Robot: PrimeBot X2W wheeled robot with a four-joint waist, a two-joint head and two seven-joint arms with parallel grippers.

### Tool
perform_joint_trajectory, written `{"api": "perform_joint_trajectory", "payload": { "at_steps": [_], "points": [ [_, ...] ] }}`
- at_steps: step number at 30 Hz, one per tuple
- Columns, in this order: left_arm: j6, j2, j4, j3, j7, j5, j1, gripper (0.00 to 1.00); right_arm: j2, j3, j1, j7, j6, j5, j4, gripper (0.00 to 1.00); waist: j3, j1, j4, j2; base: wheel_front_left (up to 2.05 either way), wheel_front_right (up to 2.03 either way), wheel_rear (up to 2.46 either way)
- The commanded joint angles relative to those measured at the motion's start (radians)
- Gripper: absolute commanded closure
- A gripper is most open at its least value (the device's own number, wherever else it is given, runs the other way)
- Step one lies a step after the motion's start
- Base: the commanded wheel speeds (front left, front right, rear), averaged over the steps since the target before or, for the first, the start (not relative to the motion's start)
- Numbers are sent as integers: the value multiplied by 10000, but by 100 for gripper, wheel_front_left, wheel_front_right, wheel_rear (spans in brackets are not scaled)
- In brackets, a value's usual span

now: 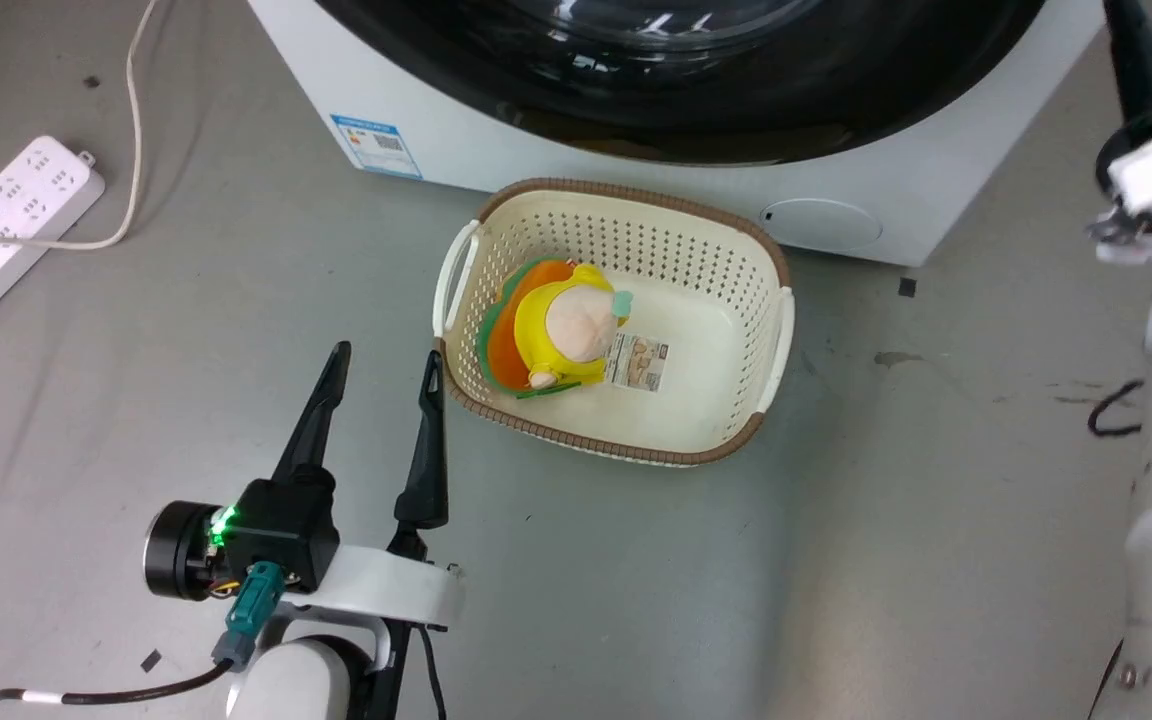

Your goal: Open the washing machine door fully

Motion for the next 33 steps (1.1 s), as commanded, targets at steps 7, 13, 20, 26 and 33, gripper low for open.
{"api": "perform_joint_trajectory", "payload": {
  "at_steps": [7,13,20,26,33],
  "points": [
    [67,10,-91,-209,-227,-163,-286,0,-279,-975,-1977,1213,-4,382,1771,100,419,0,282,0,0,0,0],
    [105,10,-126,-341,-331,-243,-429,0,-611,-1657,-3097,1864,-4,405,2912,100,688,0,470,0,0,0,0],
    [157,11,-149,-526,-478,-363,-633,0,-1070,-2606,-4666,2780,-4,447,4679,100,1055,0,725,0,0,0,0],
    [201,12,-129,-646,-603,-445,-817,0,-1389,-3131,-5739,3754,-5,499,6080,100,1300,0,888,0,0,0,0],
    [339,13,-93,-781,-791,-526,-962,0,-1605,-3716,-6221,5187,-5,913,7188,100,1205,0,909,0,0,0,0]
  ]
}}
